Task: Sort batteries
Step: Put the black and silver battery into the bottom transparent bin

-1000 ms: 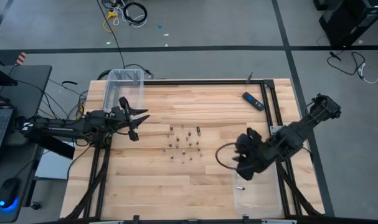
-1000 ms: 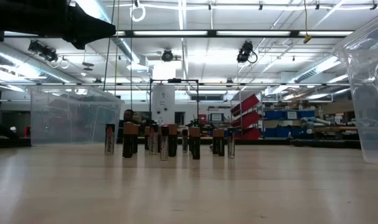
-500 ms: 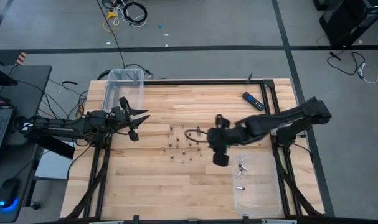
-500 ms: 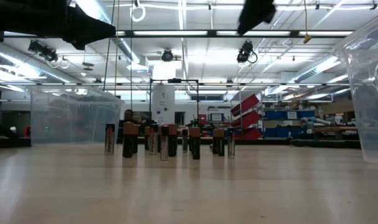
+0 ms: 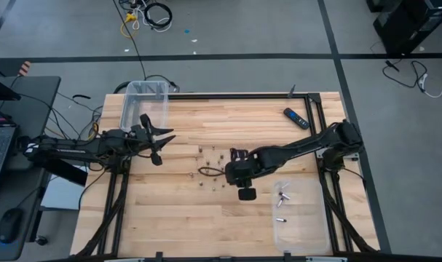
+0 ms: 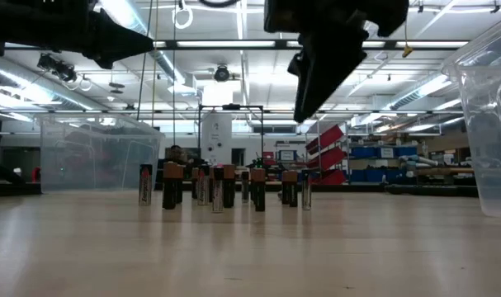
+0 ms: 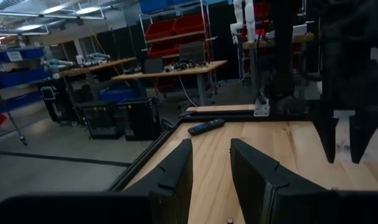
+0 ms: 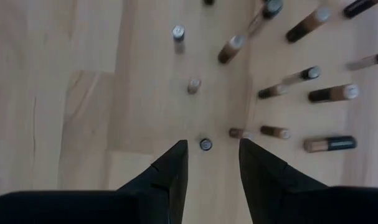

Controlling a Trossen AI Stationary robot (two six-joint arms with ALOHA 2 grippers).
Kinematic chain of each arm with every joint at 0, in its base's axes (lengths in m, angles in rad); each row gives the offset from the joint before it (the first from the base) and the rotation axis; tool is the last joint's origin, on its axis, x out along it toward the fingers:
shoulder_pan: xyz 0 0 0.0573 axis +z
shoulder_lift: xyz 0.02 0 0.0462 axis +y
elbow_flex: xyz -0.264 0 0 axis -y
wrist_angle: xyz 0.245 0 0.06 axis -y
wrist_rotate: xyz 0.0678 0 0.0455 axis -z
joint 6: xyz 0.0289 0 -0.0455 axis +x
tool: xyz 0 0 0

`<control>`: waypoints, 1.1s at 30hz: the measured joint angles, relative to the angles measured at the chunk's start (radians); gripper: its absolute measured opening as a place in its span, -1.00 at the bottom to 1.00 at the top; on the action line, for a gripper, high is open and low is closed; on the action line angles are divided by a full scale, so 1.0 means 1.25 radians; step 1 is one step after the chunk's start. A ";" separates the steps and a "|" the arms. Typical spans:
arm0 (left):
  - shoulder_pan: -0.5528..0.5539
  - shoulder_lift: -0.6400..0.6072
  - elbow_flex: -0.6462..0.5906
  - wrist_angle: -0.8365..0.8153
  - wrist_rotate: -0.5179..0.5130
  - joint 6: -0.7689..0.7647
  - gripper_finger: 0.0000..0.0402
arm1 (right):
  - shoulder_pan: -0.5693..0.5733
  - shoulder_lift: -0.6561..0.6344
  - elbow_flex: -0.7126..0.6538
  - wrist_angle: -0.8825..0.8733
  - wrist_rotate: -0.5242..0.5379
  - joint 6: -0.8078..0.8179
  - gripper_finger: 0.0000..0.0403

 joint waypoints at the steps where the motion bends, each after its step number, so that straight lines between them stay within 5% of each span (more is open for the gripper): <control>1: 0.000 0.000 0.000 -0.004 0.000 -0.002 -0.47 | 0.002 0.007 0.000 -0.005 0.000 0.000 -0.36; 33: 0.000 0.000 0.000 -0.045 -0.001 -0.039 -0.47 | 0.013 0.124 -0.004 0.032 0.031 -0.006 -0.37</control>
